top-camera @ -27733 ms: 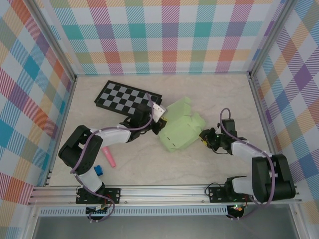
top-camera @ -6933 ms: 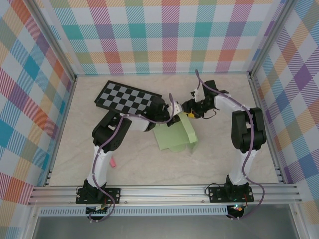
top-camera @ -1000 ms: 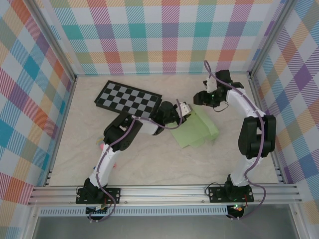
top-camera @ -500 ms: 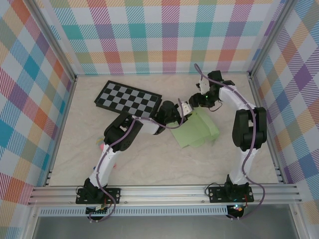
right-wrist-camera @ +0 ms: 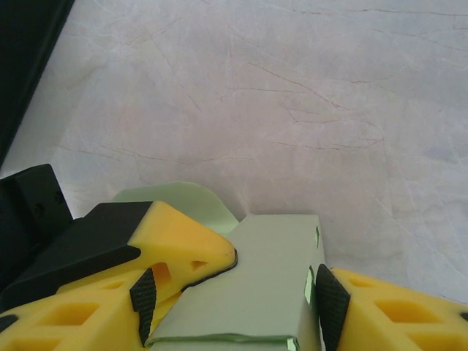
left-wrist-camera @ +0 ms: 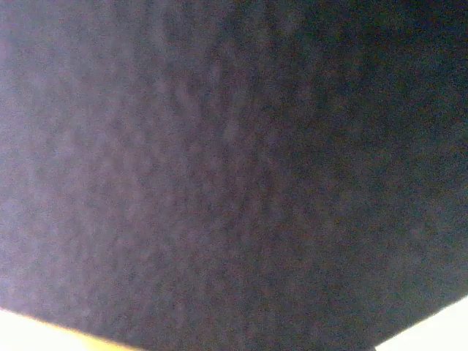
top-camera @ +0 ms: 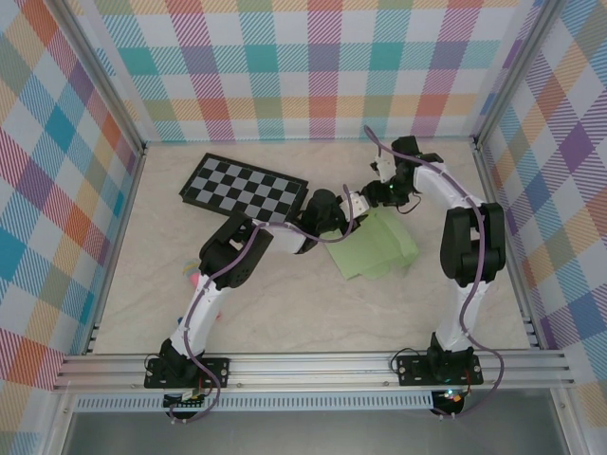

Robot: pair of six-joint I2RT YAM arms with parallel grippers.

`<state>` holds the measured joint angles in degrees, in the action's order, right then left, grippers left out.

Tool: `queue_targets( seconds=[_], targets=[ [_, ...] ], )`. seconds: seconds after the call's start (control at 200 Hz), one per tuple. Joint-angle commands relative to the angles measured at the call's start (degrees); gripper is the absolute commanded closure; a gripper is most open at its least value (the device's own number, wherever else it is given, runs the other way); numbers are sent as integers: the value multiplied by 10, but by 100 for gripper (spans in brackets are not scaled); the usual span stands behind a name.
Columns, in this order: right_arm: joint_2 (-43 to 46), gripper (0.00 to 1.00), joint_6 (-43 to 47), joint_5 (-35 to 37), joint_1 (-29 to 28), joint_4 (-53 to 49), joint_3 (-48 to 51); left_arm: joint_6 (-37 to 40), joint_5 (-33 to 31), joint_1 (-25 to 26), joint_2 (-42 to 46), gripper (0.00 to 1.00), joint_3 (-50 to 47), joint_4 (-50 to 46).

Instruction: Fold the paper box

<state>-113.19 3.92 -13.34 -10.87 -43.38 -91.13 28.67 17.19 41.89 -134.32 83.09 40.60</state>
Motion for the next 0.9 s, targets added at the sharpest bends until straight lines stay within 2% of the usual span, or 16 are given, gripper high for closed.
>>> queue_targets(
  seconds=[0.0, 0.105, 0.22, 0.36, 0.42, 0.495, 0.64, 0.785, 0.895],
  targets=[
    [-15, 42, 12, 18, -13, -33, -18, 24, -23, 11, -12, 100, 13, -11],
    [-16, 48, 11, 20, -17, -28, -17, 22, -37, 13, -14, 99, 16, -10],
    [-17, 50, 9, 29, -20, -29, -18, 13, -54, 13, -16, 86, 15, 1],
    [-14, 54, 9, 36, -23, -29, -17, 13, -54, 13, -14, 79, 8, 10],
    [-9, 56, 12, 37, -25, -25, -14, 13, -53, 13, -14, 70, 3, 18],
    [-3, 58, 21, 35, -27, -18, -8, 12, -53, 12, -8, 63, -12, 35],
    [16, 61, 57, 24, -28, -2, 8, 14, -35, 8, 25, 57, -72, 76],
    [22, 61, 82, 29, -27, -5, 9, 5, -8, -8, 79, 56, -124, 81],
    [27, 62, 120, 9, -27, -13, 8, -38, 22, -34, 120, 55, -161, 99]
  ],
)
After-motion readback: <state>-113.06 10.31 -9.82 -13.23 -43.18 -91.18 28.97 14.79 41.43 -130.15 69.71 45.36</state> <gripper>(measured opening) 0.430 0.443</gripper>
